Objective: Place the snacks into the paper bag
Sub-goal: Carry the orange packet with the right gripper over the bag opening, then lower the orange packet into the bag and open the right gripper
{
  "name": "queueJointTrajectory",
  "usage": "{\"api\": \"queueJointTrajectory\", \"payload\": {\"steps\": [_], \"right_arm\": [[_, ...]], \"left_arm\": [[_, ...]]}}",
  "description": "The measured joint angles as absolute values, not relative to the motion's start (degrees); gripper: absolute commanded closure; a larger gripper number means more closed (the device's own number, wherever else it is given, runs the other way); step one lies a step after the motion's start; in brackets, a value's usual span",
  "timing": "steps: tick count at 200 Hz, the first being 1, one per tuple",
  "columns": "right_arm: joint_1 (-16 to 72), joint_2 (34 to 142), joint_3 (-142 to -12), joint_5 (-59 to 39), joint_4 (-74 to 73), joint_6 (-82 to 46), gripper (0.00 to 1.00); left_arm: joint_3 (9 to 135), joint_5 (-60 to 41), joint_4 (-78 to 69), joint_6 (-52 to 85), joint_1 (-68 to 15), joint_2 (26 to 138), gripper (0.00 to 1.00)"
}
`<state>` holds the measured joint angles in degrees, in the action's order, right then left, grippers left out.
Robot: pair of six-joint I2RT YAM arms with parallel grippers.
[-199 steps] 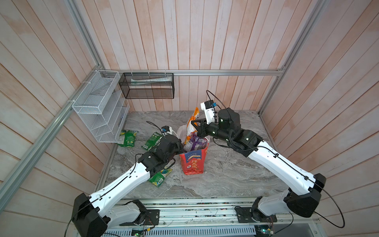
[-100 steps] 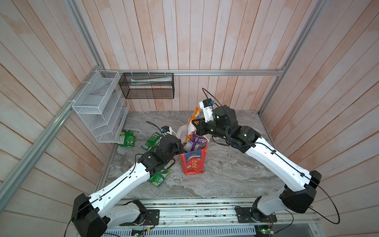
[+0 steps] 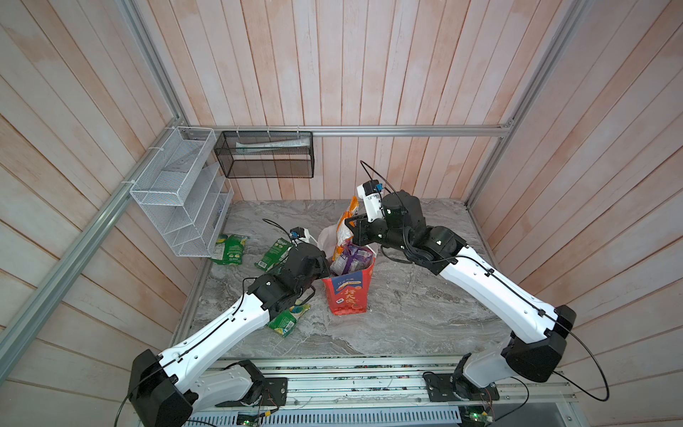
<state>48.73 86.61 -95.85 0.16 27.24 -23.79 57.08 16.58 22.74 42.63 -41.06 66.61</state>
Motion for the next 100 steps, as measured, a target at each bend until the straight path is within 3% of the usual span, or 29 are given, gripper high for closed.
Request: {"api": "queueJointTrajectory", "payload": {"steps": [70,100], "right_arm": [[48.73,87.66,-96.05,0.14,27.27,-23.94,1.00],[48.73,87.66,-96.05,0.14,27.27,-23.97,0.90]], "left_arm": [[57.08,16.60,22.74,42.63,-41.06,66.61,1.00],[57.08,16.60,22.74,42.63,-41.06,66.61,1.00]]}}
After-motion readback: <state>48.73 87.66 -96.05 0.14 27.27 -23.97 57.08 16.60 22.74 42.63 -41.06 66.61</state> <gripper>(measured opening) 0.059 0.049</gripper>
